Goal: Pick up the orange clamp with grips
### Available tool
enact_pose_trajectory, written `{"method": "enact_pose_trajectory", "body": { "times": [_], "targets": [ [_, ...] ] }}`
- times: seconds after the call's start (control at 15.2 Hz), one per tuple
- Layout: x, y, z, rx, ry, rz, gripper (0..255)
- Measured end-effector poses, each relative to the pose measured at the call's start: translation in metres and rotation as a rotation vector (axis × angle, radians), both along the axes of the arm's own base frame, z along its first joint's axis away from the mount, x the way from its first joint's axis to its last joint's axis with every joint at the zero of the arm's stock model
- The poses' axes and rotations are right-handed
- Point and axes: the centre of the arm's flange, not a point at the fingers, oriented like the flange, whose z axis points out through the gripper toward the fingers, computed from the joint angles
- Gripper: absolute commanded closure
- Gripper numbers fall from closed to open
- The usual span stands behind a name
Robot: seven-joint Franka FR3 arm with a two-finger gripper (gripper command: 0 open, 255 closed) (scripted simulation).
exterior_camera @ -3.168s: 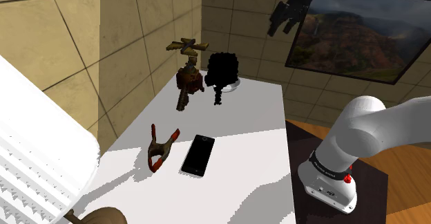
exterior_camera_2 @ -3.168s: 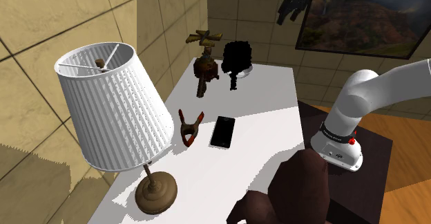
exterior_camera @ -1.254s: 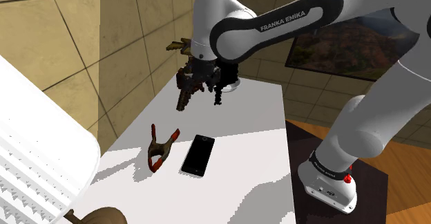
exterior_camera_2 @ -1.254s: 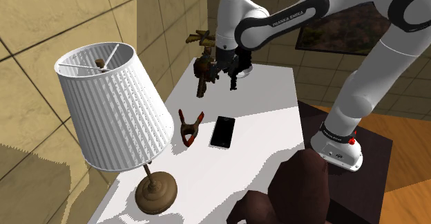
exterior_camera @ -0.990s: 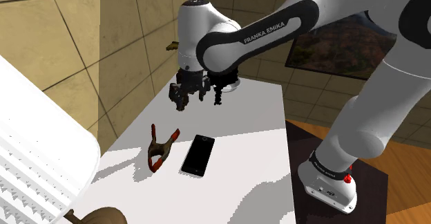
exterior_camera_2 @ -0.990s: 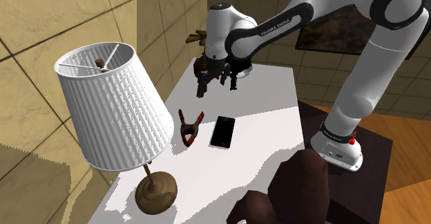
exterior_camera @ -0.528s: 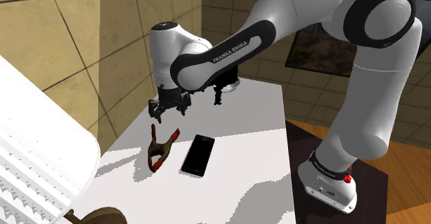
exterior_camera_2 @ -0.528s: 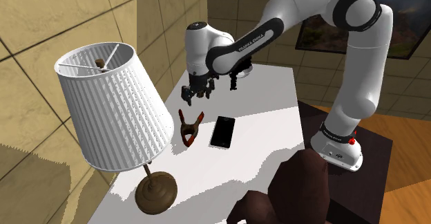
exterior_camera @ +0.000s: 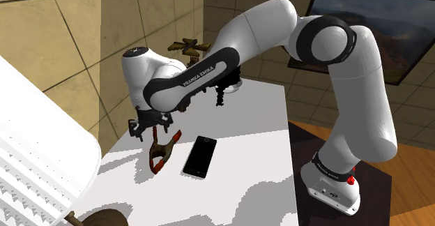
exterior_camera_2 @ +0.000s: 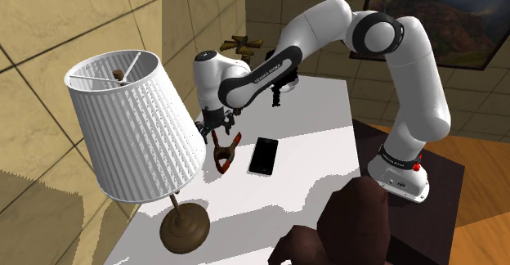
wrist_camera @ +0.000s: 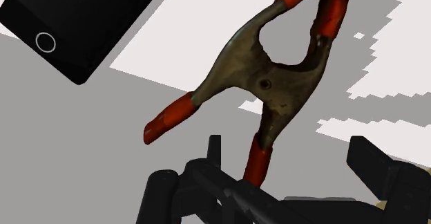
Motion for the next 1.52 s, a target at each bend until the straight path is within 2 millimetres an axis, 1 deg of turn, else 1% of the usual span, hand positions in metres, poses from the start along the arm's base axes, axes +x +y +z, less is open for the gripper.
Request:
{"method": "enact_pose_trajectory", "body": {
  "times": [0.2, 0.33, 0.46, 0.53, 0.59, 1.25, 1.52],
  "targets": [
    [0.003, 0.005, -0.017, 0.0, 0.003, -0.002, 0],
    [0.003, 0.003, -0.027, 0.0, 0.004, -0.002, 0],
    [0.002, 0.006, -0.041, 0.0, 0.004, -0.002, 0],
    [0.003, 0.005, -0.044, 0.0, 0.004, -0.002, 0],
    [0.003, 0.005, -0.045, 0.0, 0.004, -0.002, 255],
    [0.004, 0.005, -0.045, 0.0, 0.002, -0.003, 255],
    [0.003, 0.004, -0.03, 0.0, 0.004, -0.002, 255]
  ]
}}
